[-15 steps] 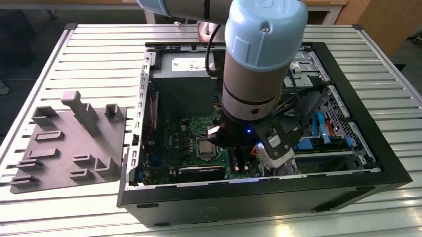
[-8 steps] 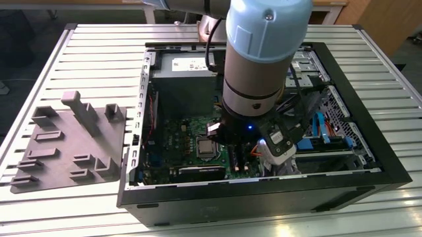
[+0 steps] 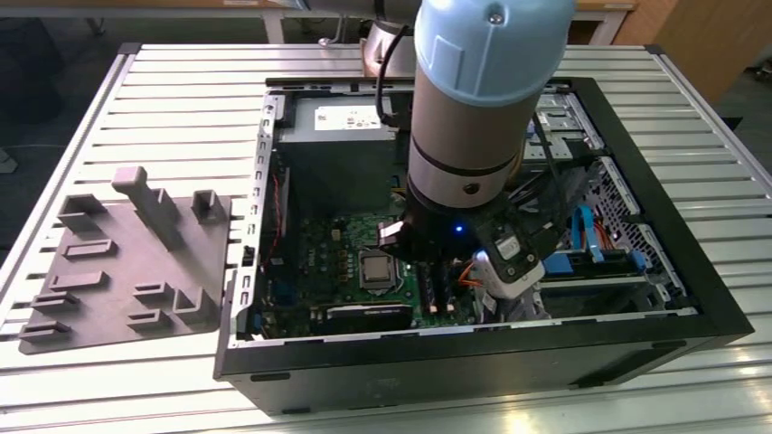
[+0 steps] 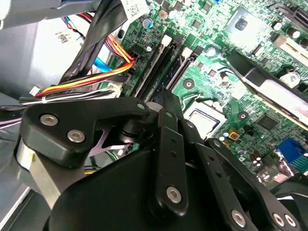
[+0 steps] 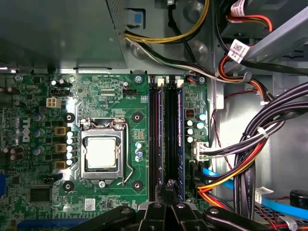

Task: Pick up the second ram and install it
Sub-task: 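Press down the second ram until it locks into place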

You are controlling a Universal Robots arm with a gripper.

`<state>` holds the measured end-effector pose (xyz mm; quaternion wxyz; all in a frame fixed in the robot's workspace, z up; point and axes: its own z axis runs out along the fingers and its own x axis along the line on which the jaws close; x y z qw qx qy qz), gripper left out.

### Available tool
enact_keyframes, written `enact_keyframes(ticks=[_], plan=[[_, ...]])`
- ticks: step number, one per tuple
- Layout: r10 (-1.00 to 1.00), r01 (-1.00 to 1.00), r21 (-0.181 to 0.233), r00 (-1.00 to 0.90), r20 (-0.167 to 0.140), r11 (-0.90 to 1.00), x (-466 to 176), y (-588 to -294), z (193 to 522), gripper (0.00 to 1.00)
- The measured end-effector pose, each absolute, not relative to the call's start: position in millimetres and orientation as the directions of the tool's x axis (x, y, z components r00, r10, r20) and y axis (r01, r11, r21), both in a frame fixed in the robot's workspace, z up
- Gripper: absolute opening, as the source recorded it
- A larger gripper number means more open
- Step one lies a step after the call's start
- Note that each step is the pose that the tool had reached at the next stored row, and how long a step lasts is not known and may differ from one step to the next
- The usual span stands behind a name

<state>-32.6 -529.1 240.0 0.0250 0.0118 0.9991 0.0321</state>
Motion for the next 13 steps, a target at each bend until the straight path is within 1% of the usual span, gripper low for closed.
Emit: enact_keyframes(ticks=[13], plan=[[0.025, 0.022, 0.065, -0.998, -0.049, 0.998, -33, -519, 240, 0.11]])
